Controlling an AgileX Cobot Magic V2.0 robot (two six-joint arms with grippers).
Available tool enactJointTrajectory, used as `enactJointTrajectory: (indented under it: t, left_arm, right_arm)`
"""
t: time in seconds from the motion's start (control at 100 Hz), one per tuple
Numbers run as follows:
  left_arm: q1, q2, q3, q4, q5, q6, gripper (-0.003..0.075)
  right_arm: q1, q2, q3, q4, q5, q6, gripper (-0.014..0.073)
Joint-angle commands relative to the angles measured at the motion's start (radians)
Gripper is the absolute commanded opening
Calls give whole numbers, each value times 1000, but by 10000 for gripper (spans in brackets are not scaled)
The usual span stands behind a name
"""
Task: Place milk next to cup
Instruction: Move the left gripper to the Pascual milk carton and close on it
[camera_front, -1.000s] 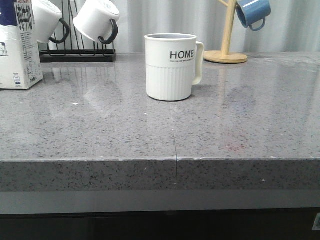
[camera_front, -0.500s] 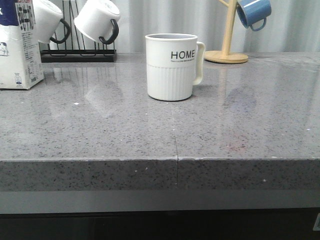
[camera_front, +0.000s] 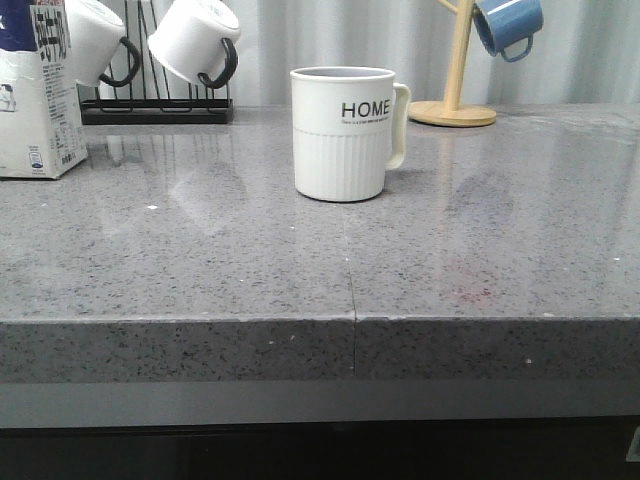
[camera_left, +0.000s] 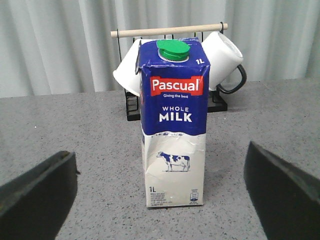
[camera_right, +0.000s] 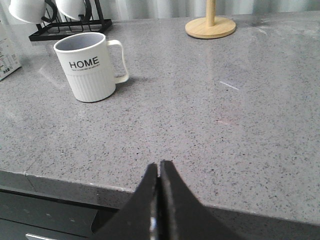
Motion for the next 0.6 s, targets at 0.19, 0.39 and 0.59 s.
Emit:
enactJointTrajectory:
  t: [0.19, 0.39, 0.59]
  left_arm:
    - [-57, 215, -151, -2, -166, -15, 629]
    - [-57, 358, -250, -4, -166, -15, 629]
    - [-44, 491, -351, -19, -166, -15, 629]
  right_arm:
    - [-2, 12, -23, -7, -77, 0, -65]
    - [-2, 12, -23, -7, -77, 0, -65]
    - [-2, 12, -23, -7, -77, 0, -65]
